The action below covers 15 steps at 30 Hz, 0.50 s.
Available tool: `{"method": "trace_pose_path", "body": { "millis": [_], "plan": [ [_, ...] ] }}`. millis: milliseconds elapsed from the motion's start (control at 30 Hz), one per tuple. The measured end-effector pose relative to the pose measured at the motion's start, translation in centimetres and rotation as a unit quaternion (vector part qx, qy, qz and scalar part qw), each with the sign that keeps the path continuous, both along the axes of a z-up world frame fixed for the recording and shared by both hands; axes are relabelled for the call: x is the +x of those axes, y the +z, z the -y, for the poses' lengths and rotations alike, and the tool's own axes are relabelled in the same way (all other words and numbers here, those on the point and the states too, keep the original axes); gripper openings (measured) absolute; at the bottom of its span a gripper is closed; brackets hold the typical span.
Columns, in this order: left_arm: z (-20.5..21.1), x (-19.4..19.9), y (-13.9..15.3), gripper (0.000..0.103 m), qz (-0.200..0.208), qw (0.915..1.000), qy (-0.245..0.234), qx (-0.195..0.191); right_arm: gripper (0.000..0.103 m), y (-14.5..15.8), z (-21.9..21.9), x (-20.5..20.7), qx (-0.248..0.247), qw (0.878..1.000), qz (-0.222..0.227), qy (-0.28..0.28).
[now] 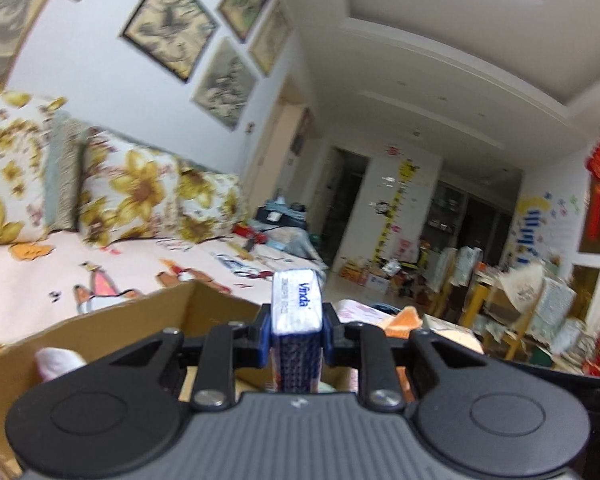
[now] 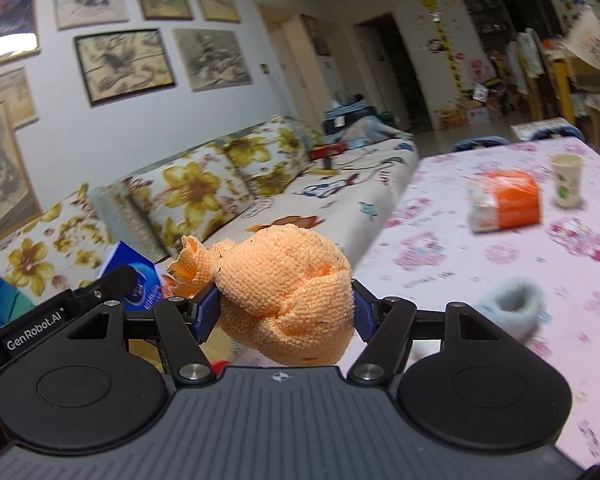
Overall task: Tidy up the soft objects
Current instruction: 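Carry the blue box and orange toy over the cardboard box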
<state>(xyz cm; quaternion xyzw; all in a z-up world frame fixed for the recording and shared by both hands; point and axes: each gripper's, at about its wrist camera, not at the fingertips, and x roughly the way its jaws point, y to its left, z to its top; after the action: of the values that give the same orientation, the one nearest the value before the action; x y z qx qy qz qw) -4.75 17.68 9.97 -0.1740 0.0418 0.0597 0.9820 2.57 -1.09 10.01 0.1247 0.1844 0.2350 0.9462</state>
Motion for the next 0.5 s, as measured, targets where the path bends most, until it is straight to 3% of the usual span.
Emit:
{"method": "trace_pose_path", "body": {
  "millis": [233,500],
  "plan": [
    [-2.6,0.2,-0.5,0.022,-0.014,0.9987,0.047,-0.015,0.083,0.0,-3.4,1.8,-0.025,0.999,0.0,0.026],
    [-4.4,0.7,-0.8,0.022,-0.027,0.997,0.059,-0.042,0.086,-0.9,-5.6,2.9,-0.044,0.998,-0.022,0.044]
  ]
}}
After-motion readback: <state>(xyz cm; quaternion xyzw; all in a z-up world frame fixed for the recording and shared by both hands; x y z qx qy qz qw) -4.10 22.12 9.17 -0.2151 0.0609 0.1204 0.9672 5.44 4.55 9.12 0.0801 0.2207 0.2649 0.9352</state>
